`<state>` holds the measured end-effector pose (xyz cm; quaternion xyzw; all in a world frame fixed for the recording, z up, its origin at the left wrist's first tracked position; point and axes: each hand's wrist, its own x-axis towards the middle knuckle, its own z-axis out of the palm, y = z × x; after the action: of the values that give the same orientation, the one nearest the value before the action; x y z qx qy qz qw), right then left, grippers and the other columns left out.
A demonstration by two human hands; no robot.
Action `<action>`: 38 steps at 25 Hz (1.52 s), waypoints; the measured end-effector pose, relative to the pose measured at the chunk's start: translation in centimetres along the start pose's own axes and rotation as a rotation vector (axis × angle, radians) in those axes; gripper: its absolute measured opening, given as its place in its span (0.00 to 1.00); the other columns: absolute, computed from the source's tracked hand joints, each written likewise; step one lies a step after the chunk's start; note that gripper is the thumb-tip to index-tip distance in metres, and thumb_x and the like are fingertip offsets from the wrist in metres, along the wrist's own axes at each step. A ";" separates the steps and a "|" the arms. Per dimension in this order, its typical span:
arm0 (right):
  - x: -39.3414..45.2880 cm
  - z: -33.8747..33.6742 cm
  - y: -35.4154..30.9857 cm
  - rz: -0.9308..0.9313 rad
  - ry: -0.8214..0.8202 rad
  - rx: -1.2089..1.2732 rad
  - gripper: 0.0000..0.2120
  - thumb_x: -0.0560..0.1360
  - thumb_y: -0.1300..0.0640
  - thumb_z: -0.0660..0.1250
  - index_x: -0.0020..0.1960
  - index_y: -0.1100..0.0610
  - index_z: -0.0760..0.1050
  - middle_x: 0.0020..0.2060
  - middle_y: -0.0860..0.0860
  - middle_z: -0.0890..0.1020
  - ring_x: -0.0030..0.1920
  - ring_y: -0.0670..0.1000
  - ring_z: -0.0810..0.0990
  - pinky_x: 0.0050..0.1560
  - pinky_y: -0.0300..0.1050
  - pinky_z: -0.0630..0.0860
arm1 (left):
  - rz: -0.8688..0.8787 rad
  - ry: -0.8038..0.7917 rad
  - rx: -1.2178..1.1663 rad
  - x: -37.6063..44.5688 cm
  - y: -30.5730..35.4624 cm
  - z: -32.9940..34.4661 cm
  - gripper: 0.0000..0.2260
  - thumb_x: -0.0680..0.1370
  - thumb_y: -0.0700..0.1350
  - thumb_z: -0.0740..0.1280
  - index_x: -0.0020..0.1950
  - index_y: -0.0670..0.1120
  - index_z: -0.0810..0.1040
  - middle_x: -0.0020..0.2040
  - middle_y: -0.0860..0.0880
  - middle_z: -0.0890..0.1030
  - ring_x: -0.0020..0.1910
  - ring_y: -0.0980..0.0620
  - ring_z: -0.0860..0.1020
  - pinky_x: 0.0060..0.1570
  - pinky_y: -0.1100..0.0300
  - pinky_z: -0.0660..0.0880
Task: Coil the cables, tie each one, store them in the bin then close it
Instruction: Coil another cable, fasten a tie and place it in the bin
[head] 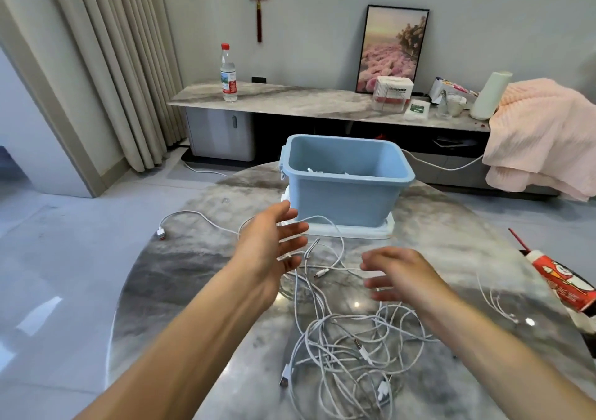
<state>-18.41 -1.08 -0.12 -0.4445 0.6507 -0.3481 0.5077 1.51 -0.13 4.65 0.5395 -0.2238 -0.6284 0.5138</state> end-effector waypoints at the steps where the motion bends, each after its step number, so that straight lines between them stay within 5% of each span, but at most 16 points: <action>1: 0.5 -0.3 1.4 -0.037 0.056 -0.161 0.09 0.76 0.56 0.70 0.56 0.56 0.79 0.55 0.57 0.82 0.47 0.54 0.81 0.49 0.51 0.79 | 0.003 0.007 0.008 0.1 -0.2 0.1 0.09 0.80 0.51 0.63 0.49 0.47 0.77 0.44 0.47 0.82 0.39 0.50 0.77 0.34 0.58 0.68; 4: 2.2 -0.3 4.5 -0.175 0.098 -0.768 0.23 0.78 0.50 0.67 0.70 0.55 0.70 0.62 0.52 0.78 0.60 0.55 0.78 0.59 0.47 0.73 | 0.003 0.026 0.040 0.2 -0.9 0.2 0.08 0.80 0.50 0.63 0.49 0.47 0.77 0.45 0.47 0.82 0.38 0.51 0.77 0.34 0.59 0.68; 6: 3.2 -0.1 4.6 -0.167 0.062 -0.713 0.12 0.78 0.52 0.66 0.59 0.56 0.79 0.46 0.50 0.84 0.47 0.51 0.81 0.51 0.47 0.76 | 0.001 0.049 0.066 0.5 -1.2 -0.1 0.08 0.80 0.50 0.62 0.49 0.47 0.77 0.46 0.47 0.82 0.38 0.51 0.77 0.34 0.59 0.68; 8: 2.7 -0.5 2.8 -0.254 0.030 -0.508 0.10 0.78 0.55 0.67 0.40 0.55 0.82 0.25 0.44 0.77 0.27 0.42 0.73 0.35 0.43 0.73 | 0.012 0.088 0.069 1.1 -1.2 -0.4 0.07 0.80 0.48 0.63 0.50 0.47 0.77 0.46 0.47 0.82 0.38 0.51 0.77 0.34 0.59 0.68; 10: 0.9 -1.7 -0.3 -0.395 0.068 -0.300 0.11 0.79 0.58 0.66 0.40 0.56 0.82 0.19 0.42 0.71 0.21 0.40 0.69 0.27 0.32 0.64 | 0.064 0.115 0.119 1.7 -1.2 -0.5 0.05 0.78 0.45 0.64 0.50 0.47 0.78 0.46 0.48 0.83 0.40 0.51 0.77 0.35 0.59 0.69; 13: -2.9 -4.3 -4.9 -0.609 0.020 -0.033 0.08 0.79 0.60 0.66 0.44 0.61 0.82 0.21 0.43 0.69 0.23 0.43 0.66 0.25 0.33 0.56 | 0.299 0.052 0.475 2.1 -1.8 0.0 0.13 0.74 0.37 0.68 0.54 0.51 0.78 0.52 0.53 0.82 0.45 0.50 0.78 0.40 0.58 0.72; 15: -4.2 -5.6 -5.8 -0.674 -0.001 0.087 0.10 0.76 0.55 0.66 0.42 0.60 0.82 0.24 0.46 0.65 0.26 0.47 0.59 0.27 0.46 0.52 | 0.442 -0.091 0.730 1.5 -2.6 0.6 0.22 0.72 0.36 0.71 0.60 0.57 0.77 0.56 0.58 0.79 0.49 0.53 0.78 0.45 0.59 0.76; 19: -4.2 -6.6 -5.7 -0.647 0.075 0.209 0.12 0.79 0.61 0.63 0.39 0.59 0.81 0.23 0.48 0.63 0.25 0.47 0.59 0.25 0.44 0.52 | 0.461 -0.314 0.696 0.5 -3.3 1.0 0.08 0.75 0.51 0.73 0.51 0.50 0.83 0.40 0.57 0.82 0.36 0.61 0.78 0.37 0.70 0.72; 21: -2.9 -7.4 -5.3 -0.494 0.147 0.015 0.13 0.77 0.62 0.64 0.35 0.58 0.80 0.22 0.49 0.67 0.22 0.46 0.61 0.24 0.39 0.53 | 0.466 -0.346 0.786 1.1 -3.8 0.3 0.13 0.71 0.56 0.74 0.45 0.47 0.83 0.37 0.56 0.81 0.34 0.60 0.76 0.39 0.66 0.74; 24: -1.2 -8.8 -3.2 -0.035 0.020 -0.811 0.11 0.75 0.57 0.63 0.38 0.58 0.82 0.25 0.49 0.80 0.22 0.47 0.70 0.24 0.36 0.62 | 0.514 -0.298 1.088 2.1 -4.7 -0.3 0.06 0.70 0.49 0.77 0.42 0.54 0.81 0.40 0.54 0.82 0.38 0.56 0.79 0.46 0.57 0.79; 26: -0.5 -8.6 -1.9 0.110 -0.067 -1.127 0.10 0.74 0.52 0.61 0.44 0.57 0.79 0.37 0.52 0.85 0.32 0.50 0.78 0.27 0.38 0.69 | 0.528 -0.293 1.188 2.5 -4.8 -0.3 0.06 0.72 0.46 0.74 0.43 0.54 0.78 0.43 0.53 0.81 0.42 0.54 0.80 0.47 0.57 0.78; 28: 0.0 -7.8 -2.0 0.029 -0.010 -1.283 0.13 0.70 0.48 0.62 0.51 0.52 0.75 0.52 0.50 0.82 0.51 0.54 0.79 0.43 0.45 0.73 | 0.527 -0.329 1.304 2.7 -4.8 -0.2 0.05 0.72 0.45 0.71 0.45 0.54 0.78 0.47 0.54 0.81 0.45 0.55 0.80 0.47 0.61 0.76; 31: 1.2 -5.9 -5.5 -0.310 -0.074 -0.958 0.26 0.69 0.49 0.64 0.67 0.47 0.73 0.64 0.45 0.76 0.67 0.49 0.71 0.64 0.49 0.69 | 0.489 -0.426 1.481 3.1 -5.3 -0.4 0.06 0.73 0.46 0.69 0.49 0.54 0.80 0.53 0.53 0.80 0.50 0.53 0.80 0.49 0.60 0.76; 33: 3.0 -2.9 -7.1 -0.266 -0.198 -0.437 0.16 0.75 0.58 0.64 0.61 0.52 0.78 0.57 0.46 0.82 0.58 0.48 0.79 0.57 0.42 0.74 | 0.500 -0.491 1.592 3.3 -6.0 -0.4 0.12 0.74 0.49 0.68 0.57 0.51 0.79 0.59 0.50 0.77 0.56 0.50 0.78 0.52 0.61 0.74; 34: 4.7 -1.3 -6.9 -0.232 -0.181 -0.394 0.12 0.76 0.60 0.63 0.58 0.54 0.80 0.52 0.48 0.84 0.52 0.50 0.81 0.51 0.43 0.75 | 0.513 -0.519 1.631 3.3 -6.3 -0.3 0.15 0.76 0.50 0.68 0.62 0.50 0.77 0.62 0.49 0.75 0.59 0.49 0.76 0.53 0.61 0.72; 38: 11.5 3.3 0.7 -0.089 0.009 -0.987 0.15 0.74 0.56 0.62 0.60 0.58 0.71 0.58 0.56 0.79 0.57 0.59 0.79 0.52 0.48 0.75 | 0.557 -0.563 1.677 3.6 -7.0 -0.1 0.19 0.78 0.50 0.66 0.68 0.48 0.74 0.66 0.48 0.72 0.62 0.45 0.75 0.58 0.57 0.71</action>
<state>-16.42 -11.58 -5.57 -0.6577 0.7205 -0.0218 0.2186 -0.78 -0.74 -2.85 0.4890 -0.8432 -0.2228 0.0147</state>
